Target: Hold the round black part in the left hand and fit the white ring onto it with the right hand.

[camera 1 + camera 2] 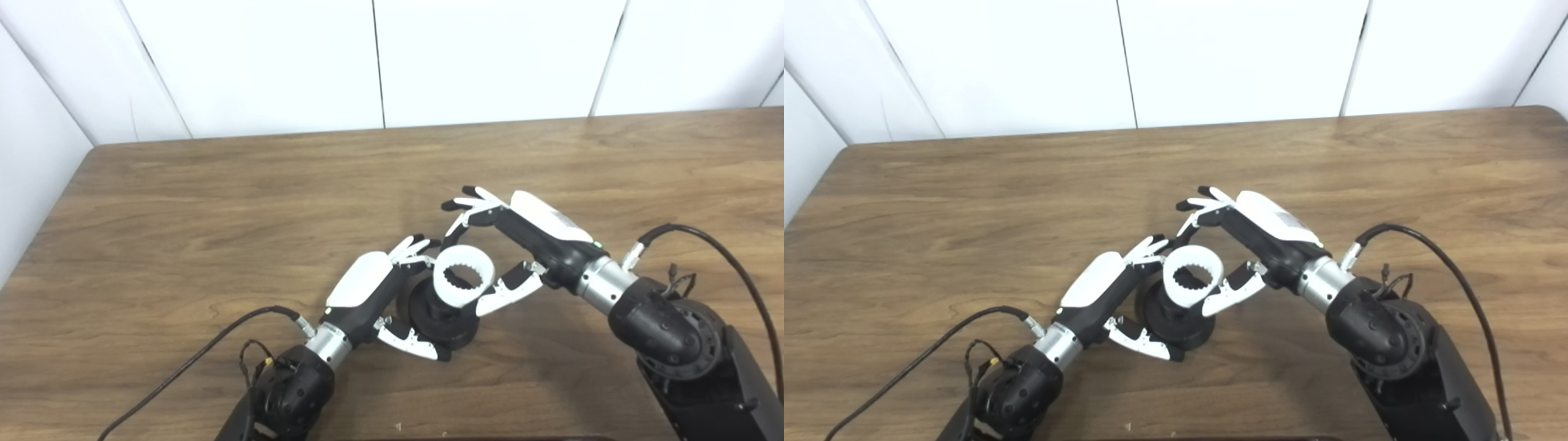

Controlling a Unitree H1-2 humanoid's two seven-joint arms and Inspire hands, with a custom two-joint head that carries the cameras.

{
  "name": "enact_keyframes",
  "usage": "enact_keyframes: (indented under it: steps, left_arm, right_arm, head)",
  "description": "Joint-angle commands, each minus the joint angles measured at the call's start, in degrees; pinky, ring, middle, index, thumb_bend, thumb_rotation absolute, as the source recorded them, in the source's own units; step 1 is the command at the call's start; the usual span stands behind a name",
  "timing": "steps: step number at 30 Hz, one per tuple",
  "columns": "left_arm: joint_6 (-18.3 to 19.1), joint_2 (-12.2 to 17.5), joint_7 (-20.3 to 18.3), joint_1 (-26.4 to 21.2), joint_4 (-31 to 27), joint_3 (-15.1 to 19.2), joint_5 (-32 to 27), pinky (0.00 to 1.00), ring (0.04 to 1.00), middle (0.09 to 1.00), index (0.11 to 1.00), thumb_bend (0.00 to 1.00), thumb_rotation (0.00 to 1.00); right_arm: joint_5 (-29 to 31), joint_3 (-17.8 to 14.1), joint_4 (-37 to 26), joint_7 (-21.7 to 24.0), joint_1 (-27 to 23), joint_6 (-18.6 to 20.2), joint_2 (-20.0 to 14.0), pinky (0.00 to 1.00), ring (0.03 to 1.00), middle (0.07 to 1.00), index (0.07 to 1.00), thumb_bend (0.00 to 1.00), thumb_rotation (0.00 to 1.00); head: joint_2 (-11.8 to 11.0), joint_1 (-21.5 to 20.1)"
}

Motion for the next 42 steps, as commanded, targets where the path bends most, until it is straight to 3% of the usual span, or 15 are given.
enact_keyframes:
  steps: [1,42]
  left_arm:
    - [2.8,0.8,-2.7,1.2,1.8,-0.5,0.7,0.88,0.997,0.947,0.658,0.85,0.22]
    - [4.4,0.3,-3.3,1.2,0.0,-0.5,0.6,0.89,0.998,0.945,0.665,0.84,0.21]
  right_arm:
    - [-0.3,0.0,-0.2,-0.7,-1.9,-1.7,0.5,0.95,1.0,0.895,0.488,0.53,0.15]
    - [-0.5,1.8,2.5,-1.2,-1.9,-3.0,1.7,0.93,1.0,0.895,0.488,0.53,0.15]
  head:
    - [0.0,0.1]
    - [1.1,1.1]
